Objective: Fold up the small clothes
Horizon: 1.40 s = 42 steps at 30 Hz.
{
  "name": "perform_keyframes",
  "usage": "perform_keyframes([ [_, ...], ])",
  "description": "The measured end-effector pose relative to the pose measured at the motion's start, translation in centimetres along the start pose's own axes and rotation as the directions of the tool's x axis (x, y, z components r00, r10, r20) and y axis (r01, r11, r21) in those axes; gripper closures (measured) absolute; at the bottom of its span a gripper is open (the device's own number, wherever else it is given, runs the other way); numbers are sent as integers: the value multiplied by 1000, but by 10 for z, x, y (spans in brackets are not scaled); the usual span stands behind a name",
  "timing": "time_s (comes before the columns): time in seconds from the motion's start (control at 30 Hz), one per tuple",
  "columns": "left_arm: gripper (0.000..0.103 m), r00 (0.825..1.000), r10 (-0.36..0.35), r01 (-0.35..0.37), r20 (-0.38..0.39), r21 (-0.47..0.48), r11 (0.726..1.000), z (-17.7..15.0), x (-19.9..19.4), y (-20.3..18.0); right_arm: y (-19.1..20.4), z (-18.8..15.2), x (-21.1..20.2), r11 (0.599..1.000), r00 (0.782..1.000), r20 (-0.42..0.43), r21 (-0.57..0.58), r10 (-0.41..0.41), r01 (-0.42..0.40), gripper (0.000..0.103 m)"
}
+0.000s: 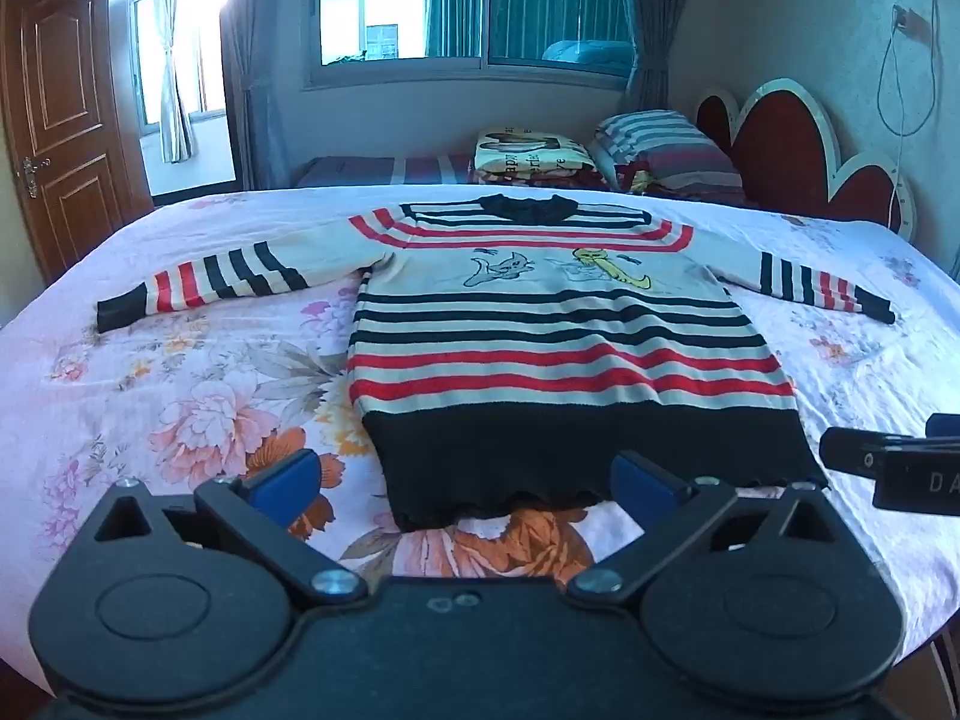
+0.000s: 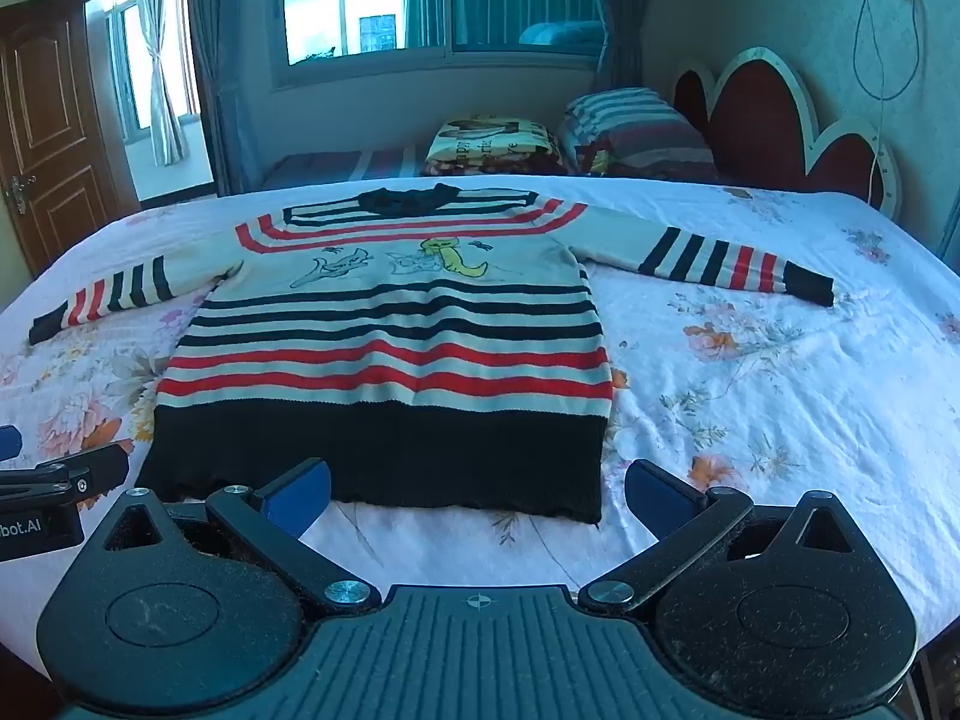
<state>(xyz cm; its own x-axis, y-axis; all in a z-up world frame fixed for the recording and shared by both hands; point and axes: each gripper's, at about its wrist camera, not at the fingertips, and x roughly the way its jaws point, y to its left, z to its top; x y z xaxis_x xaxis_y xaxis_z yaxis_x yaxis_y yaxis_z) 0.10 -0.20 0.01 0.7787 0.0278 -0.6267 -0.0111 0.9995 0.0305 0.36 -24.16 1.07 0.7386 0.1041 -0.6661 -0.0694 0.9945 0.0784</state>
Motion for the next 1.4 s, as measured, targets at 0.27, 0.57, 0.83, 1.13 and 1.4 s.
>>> perform_keyframes([
  [0.27,0,1000,-16,15,-13,-20,1000,-2,2,2,-2,2,1,1000,1000,5,4,9,-9,0],
  [0.57,0,1000,-10,10,-18,-18,1000,2,0,-5,-7,4,0,1000,1000,9,0,3,-3,0],
  [0.83,0,1000,-8,7,-20,-18,1000,2,0,-7,-12,3,-2,1000,1000,12,5,5,-5,0],
  [1.13,0,1000,-7,7,-22,-18,1000,1,1,-8,-15,2,-2,1000,1000,10,8,3,-3,0],
  [1.4,0,1000,-5,5,-20,-16,1000,1,1,-9,-16,1,-2,1000,1000,11,8,2,-3,0],
])
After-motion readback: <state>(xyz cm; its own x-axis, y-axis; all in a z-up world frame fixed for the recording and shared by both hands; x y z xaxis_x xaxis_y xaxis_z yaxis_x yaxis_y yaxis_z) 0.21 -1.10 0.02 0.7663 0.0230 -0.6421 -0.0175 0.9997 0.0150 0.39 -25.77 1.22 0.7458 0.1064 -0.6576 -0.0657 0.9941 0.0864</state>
